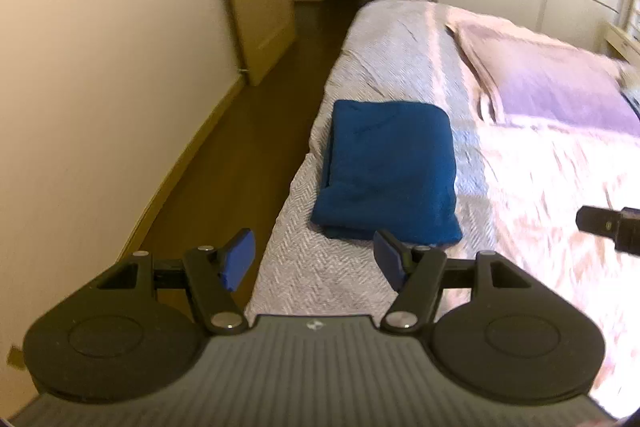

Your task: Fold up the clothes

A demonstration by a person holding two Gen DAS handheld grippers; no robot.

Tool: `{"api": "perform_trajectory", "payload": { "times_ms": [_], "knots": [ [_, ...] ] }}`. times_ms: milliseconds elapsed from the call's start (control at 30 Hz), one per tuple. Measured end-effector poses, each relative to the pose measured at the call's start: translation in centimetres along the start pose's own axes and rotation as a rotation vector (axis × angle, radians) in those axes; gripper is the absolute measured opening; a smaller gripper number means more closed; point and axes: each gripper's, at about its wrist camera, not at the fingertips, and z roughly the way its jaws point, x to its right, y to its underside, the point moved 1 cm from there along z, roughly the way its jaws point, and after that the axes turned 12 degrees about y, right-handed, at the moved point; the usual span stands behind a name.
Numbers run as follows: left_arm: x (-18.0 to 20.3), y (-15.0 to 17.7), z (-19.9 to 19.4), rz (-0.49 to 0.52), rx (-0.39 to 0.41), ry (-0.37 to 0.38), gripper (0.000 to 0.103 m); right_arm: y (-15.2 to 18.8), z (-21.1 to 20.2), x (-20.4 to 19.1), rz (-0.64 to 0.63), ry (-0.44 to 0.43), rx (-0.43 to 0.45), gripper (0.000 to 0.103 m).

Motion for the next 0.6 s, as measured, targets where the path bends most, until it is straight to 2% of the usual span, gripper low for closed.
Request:
{"api": "perform_trajectory", "payload": {
  "times_ms": [200,367,467,600],
  "knots": [
    [6.2,1.3,-2.7,-0.075,0.058,-0.059,0.062,-1.0,0.0,4.7,-0.157,-0.015,-0.006,0.071],
    [10.0,2.5,-4.8,-0.109,0.075,-0.087,0.062,-1.3,-0.1,7.3,-0.200,-0.088,-0.035,0.071],
    [11.2,3.0,-5.6,-0.115,0.069,-0.122,0.062,-1.1,-0.3,7.8,-0.214,-0.139,-0.054,0.071],
    [11.6,3.5,-6.1,-0.147,0.048,-0.144,0.062,-0.9,-0.2,7.8,-0.236,-0.156,-0.070,0.071]
  ]
}}
